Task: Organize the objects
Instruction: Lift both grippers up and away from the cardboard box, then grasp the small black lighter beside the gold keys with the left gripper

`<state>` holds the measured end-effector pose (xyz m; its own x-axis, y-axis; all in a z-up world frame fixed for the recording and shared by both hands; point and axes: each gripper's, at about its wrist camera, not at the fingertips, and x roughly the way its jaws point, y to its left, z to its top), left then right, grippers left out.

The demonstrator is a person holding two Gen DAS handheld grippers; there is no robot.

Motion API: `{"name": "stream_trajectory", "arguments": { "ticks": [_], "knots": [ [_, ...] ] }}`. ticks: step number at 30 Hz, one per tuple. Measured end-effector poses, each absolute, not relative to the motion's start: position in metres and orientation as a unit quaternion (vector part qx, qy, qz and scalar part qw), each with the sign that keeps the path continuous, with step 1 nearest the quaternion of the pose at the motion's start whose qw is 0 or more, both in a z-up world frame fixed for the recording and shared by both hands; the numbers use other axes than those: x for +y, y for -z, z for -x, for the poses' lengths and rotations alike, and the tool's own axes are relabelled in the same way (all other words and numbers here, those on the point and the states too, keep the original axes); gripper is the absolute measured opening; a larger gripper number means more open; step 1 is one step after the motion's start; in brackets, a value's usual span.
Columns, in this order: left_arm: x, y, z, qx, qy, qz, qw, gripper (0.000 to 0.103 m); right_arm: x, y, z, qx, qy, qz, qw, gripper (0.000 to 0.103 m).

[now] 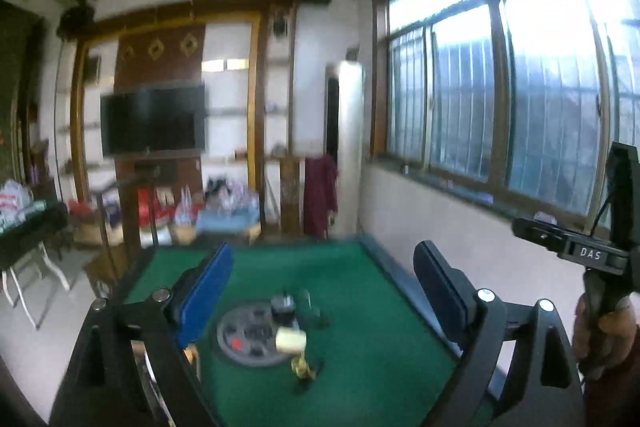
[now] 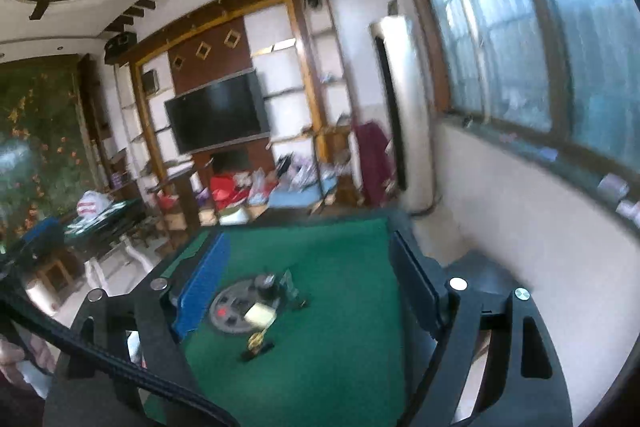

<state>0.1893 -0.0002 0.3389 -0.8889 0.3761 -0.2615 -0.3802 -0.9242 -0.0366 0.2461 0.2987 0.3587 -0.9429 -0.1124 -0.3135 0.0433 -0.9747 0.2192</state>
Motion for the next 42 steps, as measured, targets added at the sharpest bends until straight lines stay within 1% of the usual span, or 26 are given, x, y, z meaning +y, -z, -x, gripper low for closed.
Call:
{"name": "stream_trajectory", "arguments": {
  "ticks": [4,10,14,17,22,28,35,39,42],
  "knots": [
    [-0.011,-0.314,-0.167,0.007,-0.973,0.167,0.160,0.088,0.293,-0.319,-0.212,-0.141,0.967,-0.196,0.078,0.082],
    [-0.027,-0.264,-0.128,0.004,-0.966,0.232,0.115,0.088,0.267,-0.256,-0.145,-0.176,0.948,-0.247,0.096,0.082],
    [-0.017,-0.225,-0.096,0.014,-0.952,0.285,0.114,0.088,0.262,-0.215,-0.109,-0.198,0.940,-0.261,0.091,0.082],
    [-0.004,-0.192,-0.067,0.008,-0.938,0.328,0.114,0.088,0.262,-0.180,-0.081,-0.212,0.934,-0.278,0.074,0.082],
    [0.032,-0.137,-0.016,0.005,-0.914,0.389,0.115,0.088,0.278,-0.130,-0.045,-0.224,0.912,-0.341,0.048,0.082],
    [0.064,-0.105,0.030,0.011,-0.915,0.390,0.100,0.088,0.295,-0.112,-0.041,-0.248,0.898,-0.363,0.034,0.081],
    [0.062,-0.076,0.063,-0.011,-0.909,0.408,0.082,0.088,0.297,-0.098,-0.036,-0.259,0.883,-0.391,0.032,0.081],
    [0.060,-0.067,0.056,-0.022,-0.891,0.441,0.107,0.088,0.294,-0.099,-0.036,-0.252,0.884,-0.392,0.030,0.081],
    [0.058,-0.073,0.035,-0.012,-0.891,0.437,0.126,0.088,0.292,-0.097,-0.034,-0.245,0.883,-0.398,0.024,0.081]
  ]
}}
